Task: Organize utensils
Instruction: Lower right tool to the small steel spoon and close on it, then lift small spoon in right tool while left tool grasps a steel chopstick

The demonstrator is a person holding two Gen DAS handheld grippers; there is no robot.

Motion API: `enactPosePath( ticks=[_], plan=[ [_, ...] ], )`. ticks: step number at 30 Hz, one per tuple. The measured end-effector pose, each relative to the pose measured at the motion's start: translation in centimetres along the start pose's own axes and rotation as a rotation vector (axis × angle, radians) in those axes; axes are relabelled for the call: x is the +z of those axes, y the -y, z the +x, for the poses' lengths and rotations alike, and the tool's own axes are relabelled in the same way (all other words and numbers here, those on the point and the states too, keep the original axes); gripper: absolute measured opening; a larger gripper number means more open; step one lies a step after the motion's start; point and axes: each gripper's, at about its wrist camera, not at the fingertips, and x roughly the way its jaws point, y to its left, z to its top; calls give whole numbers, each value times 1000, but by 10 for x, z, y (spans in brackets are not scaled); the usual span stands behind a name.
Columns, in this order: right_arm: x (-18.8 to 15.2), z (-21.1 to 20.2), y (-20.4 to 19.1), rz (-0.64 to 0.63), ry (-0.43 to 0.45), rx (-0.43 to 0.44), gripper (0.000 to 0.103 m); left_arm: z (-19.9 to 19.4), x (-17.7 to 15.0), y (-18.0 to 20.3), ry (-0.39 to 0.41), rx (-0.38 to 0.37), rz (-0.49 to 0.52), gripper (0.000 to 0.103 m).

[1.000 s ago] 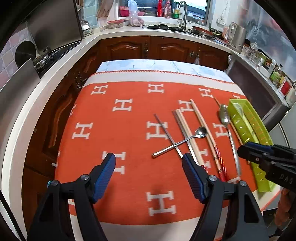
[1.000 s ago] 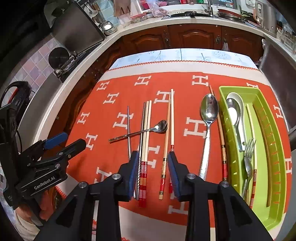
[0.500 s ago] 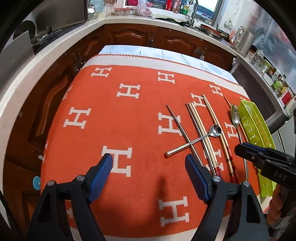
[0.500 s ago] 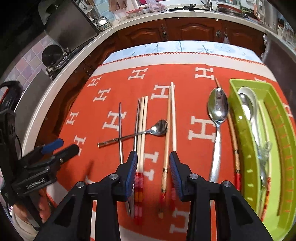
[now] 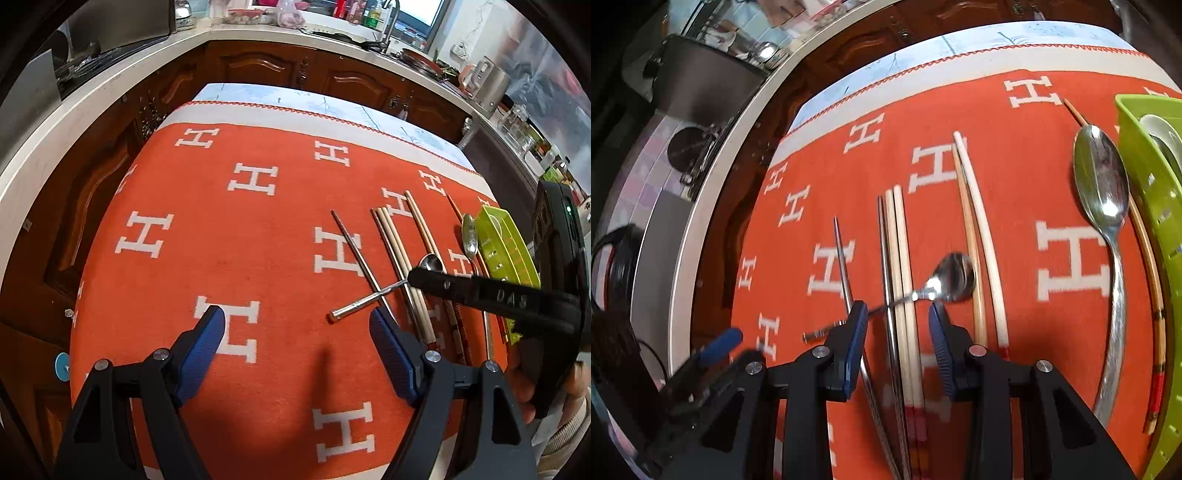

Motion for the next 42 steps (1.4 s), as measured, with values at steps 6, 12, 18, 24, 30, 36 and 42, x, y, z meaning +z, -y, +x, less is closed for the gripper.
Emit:
enactPosePath(
  ticks=[6, 12, 18, 24, 30, 36, 42],
  plan=[
    [17, 9, -6, 34, 24, -52, 28, 4, 4, -6, -5, -14, -35, 79],
    [29, 20, -22, 4, 34, -138, 19, 4, 5, -7, -3, -15, -38, 79],
    [34, 27, -35, -27, 38, -212, 15, 3, 4, -8, -2, -7, -47, 79],
    [32, 23, -27, 9, 45, -164, 7, -7, 3, -9, 24, -5, -53, 79],
    [27, 9, -6, 47, 48, -79, 3, -11, 2, -13, 31, -3, -57, 79],
    [16, -18, -1, -18, 76, 4, 3, -13, 1, -8, 31, -7, -49, 79],
    [1, -48, 1, -74, 86, 39, 3, -10, 1, -1, 13, -23, -44, 79]
  ],
)
